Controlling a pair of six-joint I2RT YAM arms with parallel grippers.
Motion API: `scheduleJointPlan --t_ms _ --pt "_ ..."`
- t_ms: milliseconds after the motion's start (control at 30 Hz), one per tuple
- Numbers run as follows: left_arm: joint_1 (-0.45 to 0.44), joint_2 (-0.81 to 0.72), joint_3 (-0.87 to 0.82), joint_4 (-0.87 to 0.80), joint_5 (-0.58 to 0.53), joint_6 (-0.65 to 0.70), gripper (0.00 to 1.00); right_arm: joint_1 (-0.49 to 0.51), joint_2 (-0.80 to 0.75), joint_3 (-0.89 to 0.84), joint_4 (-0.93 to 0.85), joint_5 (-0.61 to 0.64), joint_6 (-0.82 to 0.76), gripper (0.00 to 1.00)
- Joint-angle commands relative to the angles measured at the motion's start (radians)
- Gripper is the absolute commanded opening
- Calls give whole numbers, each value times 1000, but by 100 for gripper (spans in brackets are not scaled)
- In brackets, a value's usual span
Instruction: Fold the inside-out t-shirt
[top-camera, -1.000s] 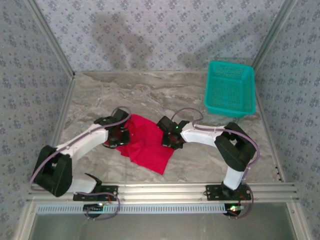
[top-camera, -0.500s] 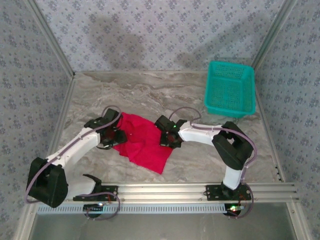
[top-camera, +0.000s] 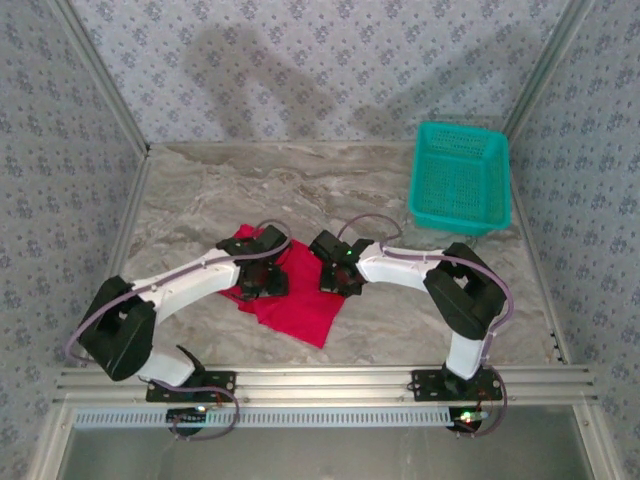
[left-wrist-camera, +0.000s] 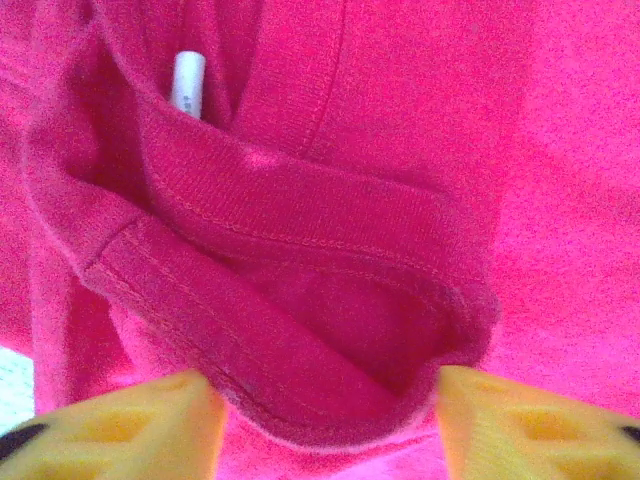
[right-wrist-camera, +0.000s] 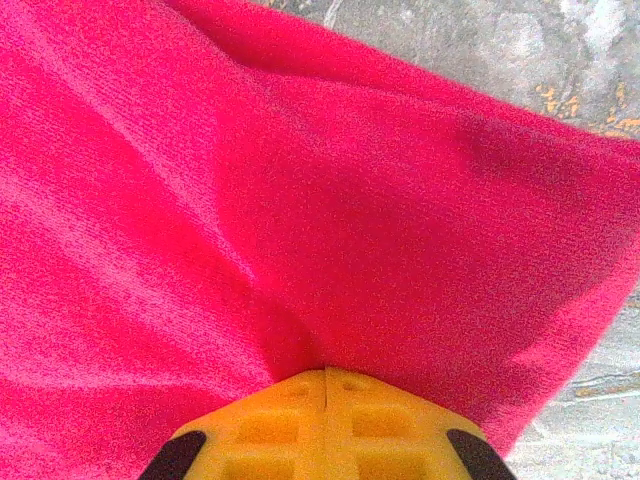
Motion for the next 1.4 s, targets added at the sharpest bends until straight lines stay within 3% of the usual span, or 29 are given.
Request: scheduleJointPlan --t_ms 0,133,467,500,533,567,700,900,1067,1233,1367 --pt "-4 29 51 -55 -117 17 31 -4 29 -24 -34 -17 -11 3" --pt "61 -19 45 -121 -197 4 0 -6 20 -39 -38 -12 -10 3" --pt "333 -239 -143 -191 -161 -87 0 6 0 -20 -53 -28 -16 2" --pt "347 -259 -165 -201 -161 -104 8 13 -3 -3 -65 -34 -24 3" --pt "358 -279 -185 -199 -153 -112 32 22 -9 19 -76 -37 -33 4" --pt "362 -298 -199 -187 -138 -113 45 32 -16 37 -85 -39 -42 5" --pt "364 -370 -227 -151 -61 -131 69 54 -33 158 -113 -45 -98 17" --pt "363 -361 -292 37 132 -171 67 17 69 237 -46 -90 -149 18" --pt "360 -168 -236 192 172 -147 59 -40 144 192 -39 -114 -126 14" --pt "328 72 -36 191 163 -60 54 -36 17 -22 -52 -70 -73 13" --pt "279 210 141 160 155 37 54 48 -127 -143 -62 -47 3 13"
